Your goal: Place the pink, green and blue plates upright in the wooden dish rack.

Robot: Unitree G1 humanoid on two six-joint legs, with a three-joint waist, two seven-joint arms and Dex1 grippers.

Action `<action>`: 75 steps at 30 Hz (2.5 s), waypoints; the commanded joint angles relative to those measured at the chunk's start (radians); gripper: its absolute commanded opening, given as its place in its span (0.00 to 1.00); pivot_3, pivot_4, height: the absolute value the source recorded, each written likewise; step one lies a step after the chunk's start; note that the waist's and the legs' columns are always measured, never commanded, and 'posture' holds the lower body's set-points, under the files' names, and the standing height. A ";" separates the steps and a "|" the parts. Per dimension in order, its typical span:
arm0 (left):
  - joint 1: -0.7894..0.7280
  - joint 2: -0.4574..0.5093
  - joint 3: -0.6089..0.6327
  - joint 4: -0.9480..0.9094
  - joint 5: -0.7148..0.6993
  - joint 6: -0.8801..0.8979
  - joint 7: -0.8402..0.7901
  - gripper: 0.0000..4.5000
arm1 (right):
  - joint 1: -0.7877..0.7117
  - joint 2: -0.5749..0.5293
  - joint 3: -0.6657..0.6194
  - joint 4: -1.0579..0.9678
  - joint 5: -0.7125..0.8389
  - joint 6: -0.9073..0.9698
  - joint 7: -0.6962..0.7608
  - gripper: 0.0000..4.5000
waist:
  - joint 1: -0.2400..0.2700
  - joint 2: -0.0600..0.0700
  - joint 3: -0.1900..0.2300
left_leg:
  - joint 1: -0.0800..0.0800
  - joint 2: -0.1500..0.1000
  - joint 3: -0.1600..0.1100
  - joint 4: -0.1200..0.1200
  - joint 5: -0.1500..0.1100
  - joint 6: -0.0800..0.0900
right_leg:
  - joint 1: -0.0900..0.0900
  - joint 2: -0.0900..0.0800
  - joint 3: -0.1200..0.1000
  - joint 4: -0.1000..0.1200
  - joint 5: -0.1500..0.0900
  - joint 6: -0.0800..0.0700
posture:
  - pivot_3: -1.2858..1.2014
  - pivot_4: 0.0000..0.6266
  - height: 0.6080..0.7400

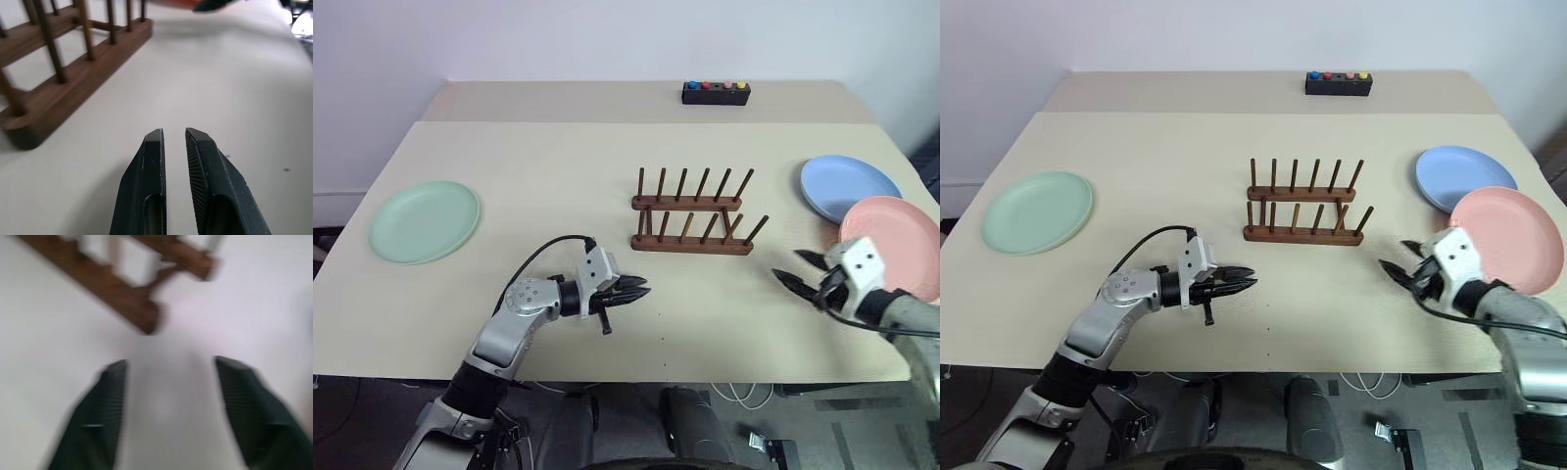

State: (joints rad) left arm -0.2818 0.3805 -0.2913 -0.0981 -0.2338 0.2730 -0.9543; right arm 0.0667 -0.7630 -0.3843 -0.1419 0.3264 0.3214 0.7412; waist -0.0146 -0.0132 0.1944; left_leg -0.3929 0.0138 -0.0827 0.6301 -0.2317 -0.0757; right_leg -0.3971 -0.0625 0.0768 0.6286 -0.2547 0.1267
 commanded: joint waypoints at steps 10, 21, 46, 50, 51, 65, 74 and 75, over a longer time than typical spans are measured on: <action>-0.065 -0.033 -0.030 -0.003 -0.035 -0.019 -0.075 0.15 | 0.024 -0.051 -0.095 0.013 -0.080 0.178 -0.170 1.00 | -0.001 0.000 0.000 | 0.000 0.000 0.000 0.000 0.000 0.000 | 0.000 0.000 0.000 0.000 0.000 0.000 | 0.52 0.24 0.92; -0.052 -0.029 -0.026 -0.017 -0.037 -0.014 -0.074 0.15 | -0.005 -0.046 -0.044 0.069 -0.101 0.202 -0.180 1.00 | -0.002 0.000 0.000 | 0.000 0.000 0.000 0.000 0.000 0.000 | -0.001 0.000 0.000 0.000 0.000 0.000 | 0.52 0.24 0.92; -0.049 -0.030 -0.033 0.001 -0.032 -0.034 -0.067 0.15 | 0.012 -0.047 -0.021 0.064 -0.143 0.183 -0.181 0.02 | -0.002 -0.001 0.000 | 0.000 0.000 0.000 0.000 0.000 0.000 | -0.001 0.000 0.000 0.000 -0.001 0.001 | 0.52 0.24 0.92; -0.050 -0.031 -0.032 0.004 -0.029 -0.035 -0.064 0.15 | 0.014 -0.057 -0.016 0.062 -0.169 0.174 -0.190 0.02 | -0.002 -0.001 0.000 | 0.000 0.000 0.000 0.000 0.000 0.000 | -0.001 0.000 0.000 0.000 -0.001 0.001 | 0.52 0.24 0.92; -0.050 -0.030 -0.032 0.004 -0.028 -0.036 -0.064 0.15 | 0.017 -0.062 -0.017 0.056 -0.172 0.172 -0.186 0.02 | -0.002 -0.001 0.000 | 0.000 0.000 0.000 0.000 0.000 0.000 | -0.001 0.000 0.000 0.000 -0.001 0.001 | 0.52 0.24 0.92; -0.059 -0.031 -0.033 0.019 -0.026 -0.040 -0.075 0.15 | 0.062 -0.116 -0.162 -0.191 -0.100 0.010 -0.039 0.02 | -0.003 -0.001 0.000 | -0.001 0.000 0.000 0.000 0.000 0.000 | -0.001 0.000 0.000 -0.001 -0.002 0.003 | 0.52 0.24 0.92; -0.080 -0.048 -0.036 0.044 -0.018 -0.056 -0.070 0.15 | -0.413 -0.013 -0.046 -0.239 0.105 0.023 -0.101 0.02 | -0.004 -0.001 0.002 | -0.001 0.000 0.000 -0.002 0.000 0.000 | -0.002 0.000 0.000 -0.001 -0.001 0.000 | 0.52 0.24 0.92; -0.081 -0.050 -0.036 0.047 -0.017 -0.058 -0.068 0.15 | -0.447 0.008 -0.035 -0.235 0.127 0.028 -0.102 0.02 | 0.000 -0.001 0.002 | -0.002 0.000 0.000 -0.002 0.000 0.001 | -0.002 0.000 0.000 -0.001 -0.001 0.000 | 0.52 0.24 0.92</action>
State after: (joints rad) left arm -0.3572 0.3341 -0.3338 -0.0391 -0.2487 0.2327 -1.0227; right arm -0.3581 -0.7698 -0.4239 -0.3665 0.4127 0.3556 0.6543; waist -0.0148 -0.0142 0.1965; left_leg -0.3957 0.0137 -0.0830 0.6278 -0.2321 -0.0751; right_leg -0.3993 -0.0626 0.0765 0.6268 -0.2554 0.1273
